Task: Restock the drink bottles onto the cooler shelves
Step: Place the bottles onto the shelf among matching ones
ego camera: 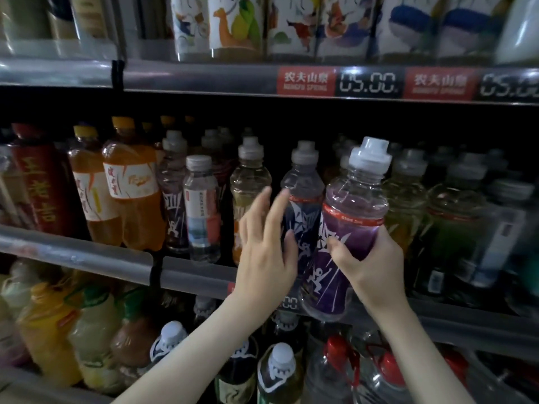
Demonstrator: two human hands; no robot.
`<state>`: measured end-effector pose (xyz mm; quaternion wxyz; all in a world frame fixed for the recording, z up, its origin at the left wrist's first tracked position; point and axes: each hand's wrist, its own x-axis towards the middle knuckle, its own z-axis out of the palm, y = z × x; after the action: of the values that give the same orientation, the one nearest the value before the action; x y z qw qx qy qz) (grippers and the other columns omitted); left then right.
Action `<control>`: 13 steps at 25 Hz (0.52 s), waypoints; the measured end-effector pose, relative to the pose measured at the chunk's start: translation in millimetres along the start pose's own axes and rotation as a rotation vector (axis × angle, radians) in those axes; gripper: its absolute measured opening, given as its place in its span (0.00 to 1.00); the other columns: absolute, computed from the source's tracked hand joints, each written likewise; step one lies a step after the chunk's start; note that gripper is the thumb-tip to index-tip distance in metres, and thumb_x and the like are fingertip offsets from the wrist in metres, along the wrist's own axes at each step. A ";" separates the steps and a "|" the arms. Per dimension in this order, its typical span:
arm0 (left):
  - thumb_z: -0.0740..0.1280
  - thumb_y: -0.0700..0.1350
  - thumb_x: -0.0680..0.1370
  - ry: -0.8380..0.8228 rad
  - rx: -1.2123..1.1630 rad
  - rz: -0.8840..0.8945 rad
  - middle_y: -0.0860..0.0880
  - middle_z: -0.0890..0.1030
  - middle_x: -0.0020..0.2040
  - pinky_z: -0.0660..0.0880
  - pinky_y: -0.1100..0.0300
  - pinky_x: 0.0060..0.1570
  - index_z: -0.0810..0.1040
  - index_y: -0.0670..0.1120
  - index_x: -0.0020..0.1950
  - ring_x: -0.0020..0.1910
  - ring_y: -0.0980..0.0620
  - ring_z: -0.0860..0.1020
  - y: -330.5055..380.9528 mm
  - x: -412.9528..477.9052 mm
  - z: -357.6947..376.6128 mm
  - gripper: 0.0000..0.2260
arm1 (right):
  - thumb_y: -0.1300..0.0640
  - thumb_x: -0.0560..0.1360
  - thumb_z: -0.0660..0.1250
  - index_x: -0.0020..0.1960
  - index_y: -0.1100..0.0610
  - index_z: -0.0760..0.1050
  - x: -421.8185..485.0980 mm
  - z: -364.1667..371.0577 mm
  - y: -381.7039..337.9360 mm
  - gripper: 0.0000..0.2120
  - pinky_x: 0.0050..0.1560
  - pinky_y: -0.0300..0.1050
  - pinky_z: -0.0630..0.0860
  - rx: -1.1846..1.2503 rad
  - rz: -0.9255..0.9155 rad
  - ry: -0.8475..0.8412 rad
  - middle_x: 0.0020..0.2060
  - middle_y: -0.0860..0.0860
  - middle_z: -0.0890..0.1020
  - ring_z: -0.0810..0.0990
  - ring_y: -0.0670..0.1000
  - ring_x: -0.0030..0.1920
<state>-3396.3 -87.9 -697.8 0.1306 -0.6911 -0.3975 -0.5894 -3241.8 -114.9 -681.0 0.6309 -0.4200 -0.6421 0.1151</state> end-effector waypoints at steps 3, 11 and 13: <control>0.60 0.41 0.78 -0.049 -0.086 0.078 0.44 0.64 0.69 0.58 0.65 0.67 0.60 0.49 0.73 0.65 0.47 0.65 22.7 -6.4 17.9 0.23 | 0.44 0.63 0.70 0.40 0.50 0.72 -1.0 -28.6 -5.1 0.13 0.38 0.27 0.72 -0.020 -0.012 0.090 0.31 0.40 0.81 0.79 0.38 0.35; 0.70 0.47 0.73 -0.130 0.075 -0.076 0.33 0.61 0.72 0.69 0.40 0.60 0.49 0.47 0.77 0.65 0.36 0.60 62.2 8.6 81.8 0.40 | 0.47 0.64 0.73 0.40 0.49 0.72 6.2 -91.8 3.1 0.12 0.36 0.30 0.74 -0.130 0.042 0.203 0.31 0.44 0.80 0.80 0.41 0.36; 0.75 0.45 0.68 -0.102 0.148 -0.134 0.32 0.67 0.67 0.71 0.41 0.58 0.52 0.40 0.76 0.61 0.36 0.64 68.9 15.2 88.0 0.44 | 0.55 0.67 0.77 0.40 0.51 0.72 0.8 -99.2 8.8 0.12 0.35 0.28 0.73 -0.166 0.031 0.206 0.30 0.45 0.79 0.80 0.40 0.35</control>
<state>-3285.5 -69.5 -687.9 0.1211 -0.6807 -0.4912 -0.5298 -3148.3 -146.8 -668.8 0.6546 -0.4903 -0.5748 0.0275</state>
